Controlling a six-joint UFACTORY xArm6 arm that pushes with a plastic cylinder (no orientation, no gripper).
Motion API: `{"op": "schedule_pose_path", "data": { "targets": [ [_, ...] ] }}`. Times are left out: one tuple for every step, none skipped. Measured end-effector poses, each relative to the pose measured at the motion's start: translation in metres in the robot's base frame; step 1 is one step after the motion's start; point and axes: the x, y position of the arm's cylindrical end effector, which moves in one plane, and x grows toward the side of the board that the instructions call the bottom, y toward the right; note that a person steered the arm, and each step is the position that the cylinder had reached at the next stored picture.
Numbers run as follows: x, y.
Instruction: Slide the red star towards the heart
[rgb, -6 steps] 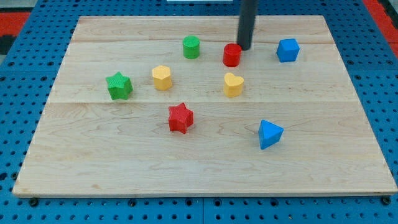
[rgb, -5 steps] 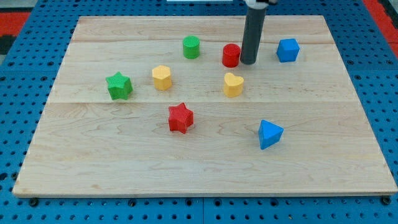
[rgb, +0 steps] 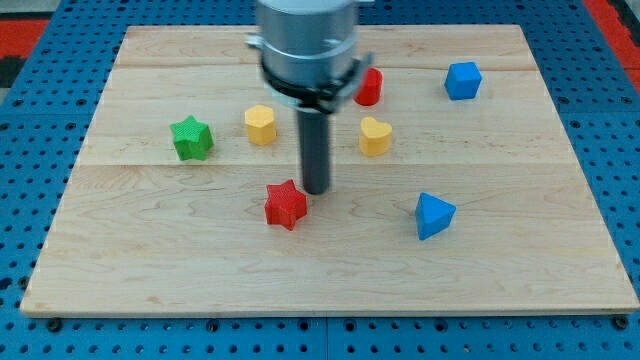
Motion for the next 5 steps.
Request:
{"op": "schedule_pose_path", "data": {
  "targets": [
    [0.057, -0.015],
    [0.071, -0.092],
    [0.023, -0.083],
    [0.019, -0.037],
    [0.071, -0.042]
  ]
}}
